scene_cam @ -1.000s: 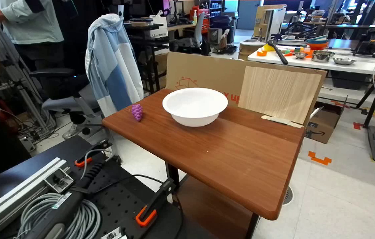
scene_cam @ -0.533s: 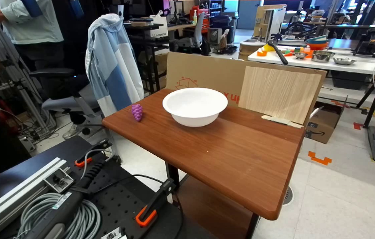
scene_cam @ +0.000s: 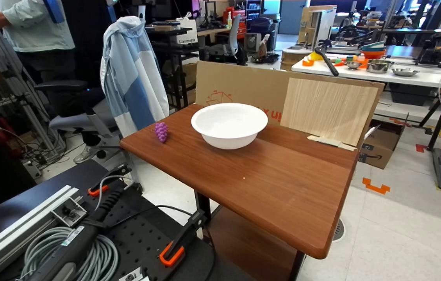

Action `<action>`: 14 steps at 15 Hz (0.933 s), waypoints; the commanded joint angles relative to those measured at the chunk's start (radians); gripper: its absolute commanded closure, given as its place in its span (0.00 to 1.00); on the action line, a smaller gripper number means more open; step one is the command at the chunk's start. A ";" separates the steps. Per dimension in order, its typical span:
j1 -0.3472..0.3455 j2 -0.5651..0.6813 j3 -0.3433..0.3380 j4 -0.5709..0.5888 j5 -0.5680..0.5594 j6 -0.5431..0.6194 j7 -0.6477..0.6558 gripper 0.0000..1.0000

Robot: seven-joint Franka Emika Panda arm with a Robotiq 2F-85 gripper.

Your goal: Put the purple toy in the bowl

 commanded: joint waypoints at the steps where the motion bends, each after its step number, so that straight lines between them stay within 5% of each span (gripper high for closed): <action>1: 0.014 0.038 -0.017 0.027 -0.074 -0.093 -0.113 0.00; 6: 0.017 0.115 -0.054 0.091 -0.108 -0.189 -0.358 0.00; 7: -0.004 0.053 -0.025 0.026 -0.076 -0.137 -0.278 0.00; 14: -0.002 0.103 -0.026 0.033 -0.068 -0.093 -0.290 0.00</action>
